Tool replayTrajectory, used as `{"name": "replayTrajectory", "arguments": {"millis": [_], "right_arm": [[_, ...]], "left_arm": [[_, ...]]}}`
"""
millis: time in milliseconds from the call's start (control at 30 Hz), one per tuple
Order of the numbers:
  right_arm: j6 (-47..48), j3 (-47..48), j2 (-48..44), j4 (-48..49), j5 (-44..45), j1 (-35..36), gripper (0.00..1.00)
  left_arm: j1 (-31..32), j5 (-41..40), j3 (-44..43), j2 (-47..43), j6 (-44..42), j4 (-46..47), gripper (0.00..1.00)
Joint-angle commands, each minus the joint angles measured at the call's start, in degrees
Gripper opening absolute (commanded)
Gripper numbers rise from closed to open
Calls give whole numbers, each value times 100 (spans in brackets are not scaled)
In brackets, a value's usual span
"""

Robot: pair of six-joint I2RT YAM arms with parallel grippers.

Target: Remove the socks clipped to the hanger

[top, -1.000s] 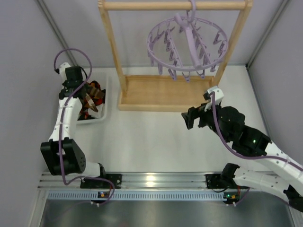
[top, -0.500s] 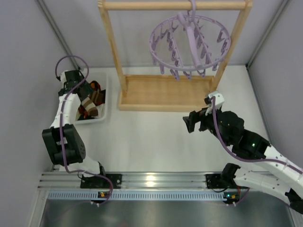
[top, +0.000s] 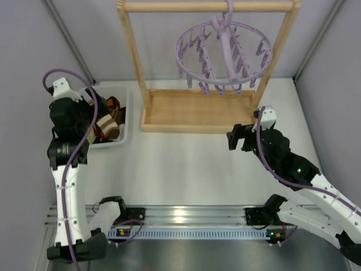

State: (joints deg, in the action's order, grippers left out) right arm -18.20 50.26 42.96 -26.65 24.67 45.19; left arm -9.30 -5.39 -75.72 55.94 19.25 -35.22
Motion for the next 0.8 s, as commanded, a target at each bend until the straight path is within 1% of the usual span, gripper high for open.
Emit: {"name": "replayTrajectory", "arguments": {"millis": [0, 33, 67, 100, 167, 267, 300, 400, 433, 533, 567, 667, 767], "right_arm": [[-9, 308, -305, -277, 827, -72, 100], [26, 361, -375, -375, 960, -72, 100], [79, 405, -428, -497, 1074, -63, 99], [140, 510, -464, -716, 1302, -72, 100], [211, 625, -604, -963, 1488, -72, 99], [255, 818, -797, -1412, 1822, -72, 100], [281, 897, -902, -1534, 1944, -72, 99], [422, 1064, -1105, -1957, 2129, -72, 100], [483, 1100, -1149, -2045, 2139, -63, 100], [528, 1310, -1325, -2545, 2165, -63, 99], [554, 1363, -1369, -2738, 2139, -72, 100], [554, 1583, -1527, -3151, 2156, -63, 99], [650, 1794, -1633, -3363, 2008, -63, 99]], "left_arm": [[349, 864, 347, -408, -456, -441, 99], [498, 820, 374, -470, -544, -520, 99], [847, 777, 383, -522, -684, -608, 99], [981, 767, 400, -645, -737, -696, 99], [1359, 768, 531, -865, -834, -758, 99], [1510, 855, 690, -1392, -887, -811, 99], [1510, 873, 734, -1715, -896, -828, 99], [1545, 855, 927, -2165, -940, -942, 99], [1554, 820, 1015, -2454, -966, -977, 99], [1720, 618, 1191, -2955, -1159, -1144, 99], [1895, 279, 1218, -3045, -1169, -1275, 99], [2229, -215, 1244, -3369, -1195, -1644, 99], [2520, -673, 1271, -3694, -1134, -1856, 99]]}}
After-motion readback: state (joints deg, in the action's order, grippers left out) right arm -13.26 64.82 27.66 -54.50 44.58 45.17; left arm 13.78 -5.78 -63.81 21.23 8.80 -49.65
